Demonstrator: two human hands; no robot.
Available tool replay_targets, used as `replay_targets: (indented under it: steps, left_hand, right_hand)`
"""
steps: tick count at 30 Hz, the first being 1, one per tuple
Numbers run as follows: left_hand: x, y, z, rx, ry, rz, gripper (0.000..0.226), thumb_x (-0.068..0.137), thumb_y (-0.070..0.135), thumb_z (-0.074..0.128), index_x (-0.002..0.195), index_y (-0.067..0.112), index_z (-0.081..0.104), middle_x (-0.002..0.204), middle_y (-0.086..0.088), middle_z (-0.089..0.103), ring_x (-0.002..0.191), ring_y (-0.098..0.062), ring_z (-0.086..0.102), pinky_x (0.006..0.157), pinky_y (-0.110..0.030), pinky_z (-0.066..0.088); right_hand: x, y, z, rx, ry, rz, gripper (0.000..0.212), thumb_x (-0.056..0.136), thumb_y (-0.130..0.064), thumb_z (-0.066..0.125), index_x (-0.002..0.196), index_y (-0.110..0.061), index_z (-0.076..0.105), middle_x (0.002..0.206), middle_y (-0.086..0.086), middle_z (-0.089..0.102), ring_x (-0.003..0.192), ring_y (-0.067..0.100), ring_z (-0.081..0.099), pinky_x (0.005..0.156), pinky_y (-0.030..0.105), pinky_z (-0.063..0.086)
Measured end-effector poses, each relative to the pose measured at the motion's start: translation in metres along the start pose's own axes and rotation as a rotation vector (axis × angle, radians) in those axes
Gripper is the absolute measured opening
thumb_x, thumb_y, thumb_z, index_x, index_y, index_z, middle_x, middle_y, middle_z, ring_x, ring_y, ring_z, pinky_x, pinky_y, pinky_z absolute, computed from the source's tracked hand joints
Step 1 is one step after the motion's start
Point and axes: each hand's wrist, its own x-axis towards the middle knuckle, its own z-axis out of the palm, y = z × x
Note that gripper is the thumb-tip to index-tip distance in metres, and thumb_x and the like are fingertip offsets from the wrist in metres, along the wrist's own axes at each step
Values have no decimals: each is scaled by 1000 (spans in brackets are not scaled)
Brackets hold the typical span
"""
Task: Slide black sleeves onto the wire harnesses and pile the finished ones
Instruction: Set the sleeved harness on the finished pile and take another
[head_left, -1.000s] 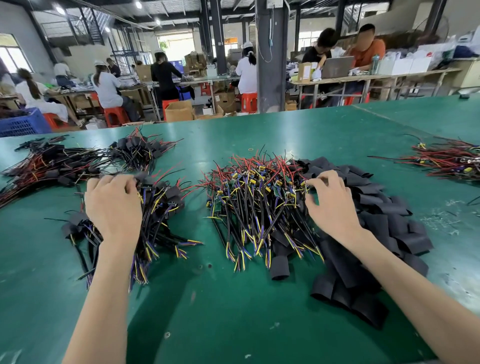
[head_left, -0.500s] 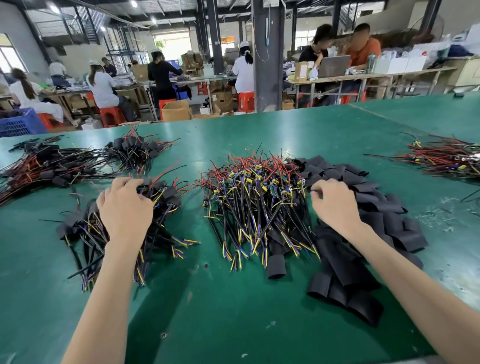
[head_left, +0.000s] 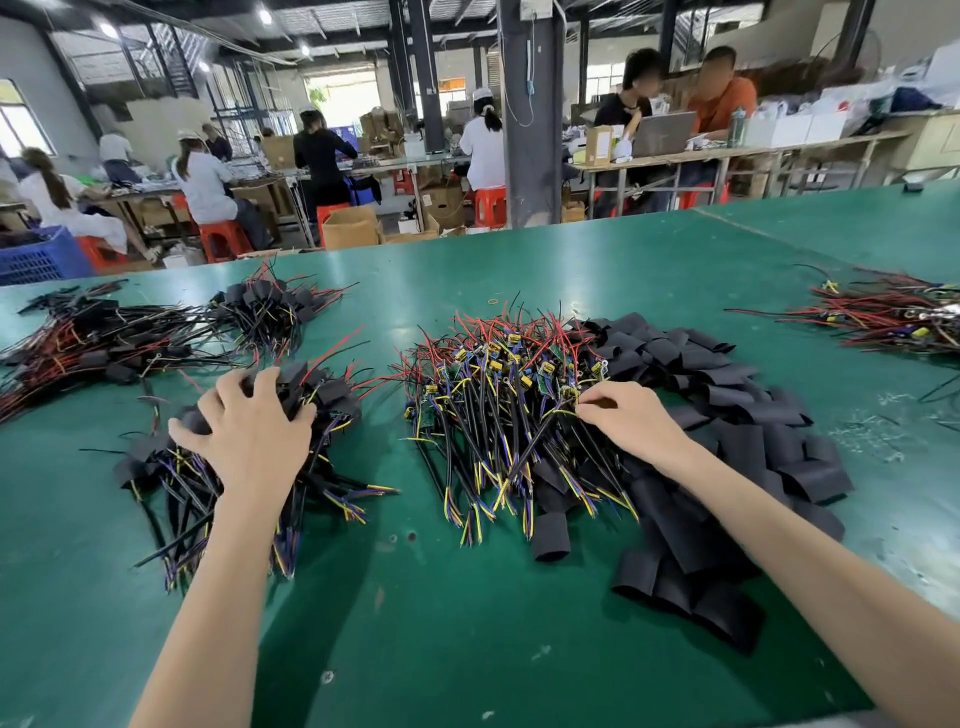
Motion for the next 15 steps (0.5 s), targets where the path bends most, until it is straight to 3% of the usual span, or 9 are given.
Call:
replay_targets:
  steps: [7,11,15]
  left_hand:
    - [3,-2,2,-19,-31,-59,52,83,32,68,131,20,51,139,-11,39,131,-34,28,106,-68,7]
    - [2,0,1,-7,-30,-47,53,82,30,69,131,18,51,139,-12,39,131,-35,28,106,-71,5]
    - [-1,6,-3,-7,4,1,68,75,35,75,133,13,47,142,-14,37,135,-34,23,105,-72,1]
  right_hand:
    - [0,0,-1,178,-110,57,18,78,-19,74,95,-17,67,89,1,63,81,12,57,80,27,46]
    - [1,-2,-2,228,-69,69,15,77,-7,69,89,-14,64,73,0,63,62,13,57,63,22,44]
    - [2,-5,-4,504,13,127,23,73,13,62,86,-6,59,65,6,59,58,19,59,52,21,40]
